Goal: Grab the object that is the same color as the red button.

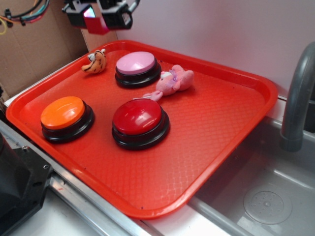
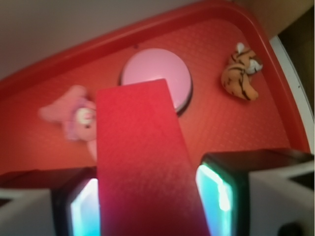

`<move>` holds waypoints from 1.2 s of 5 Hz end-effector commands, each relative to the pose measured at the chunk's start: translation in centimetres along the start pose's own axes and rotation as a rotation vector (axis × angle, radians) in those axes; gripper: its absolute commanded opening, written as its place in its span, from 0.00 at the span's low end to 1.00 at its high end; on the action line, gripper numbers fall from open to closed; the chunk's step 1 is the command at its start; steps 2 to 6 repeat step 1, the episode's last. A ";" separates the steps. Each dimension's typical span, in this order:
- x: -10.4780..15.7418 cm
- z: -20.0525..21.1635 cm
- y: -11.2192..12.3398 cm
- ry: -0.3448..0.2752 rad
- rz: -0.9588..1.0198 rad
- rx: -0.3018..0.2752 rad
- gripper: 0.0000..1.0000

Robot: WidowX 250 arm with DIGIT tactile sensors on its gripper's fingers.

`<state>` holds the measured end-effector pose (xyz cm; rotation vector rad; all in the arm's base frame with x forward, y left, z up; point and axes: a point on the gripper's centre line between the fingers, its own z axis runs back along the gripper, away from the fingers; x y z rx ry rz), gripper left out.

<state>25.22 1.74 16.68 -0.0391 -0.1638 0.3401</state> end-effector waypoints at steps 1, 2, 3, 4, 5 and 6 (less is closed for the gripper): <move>1.6 3.6 0.4 -0.053 -0.026 -0.073 0.00; 1.6 3.6 0.4 -0.053 -0.026 -0.073 0.00; 1.6 3.6 0.4 -0.053 -0.026 -0.073 0.00; 1.6 3.6 0.4 -0.053 -0.026 -0.073 0.00; 1.6 3.6 0.4 -0.053 -0.026 -0.073 0.00; 1.6 3.6 0.4 -0.053 -0.026 -0.073 0.00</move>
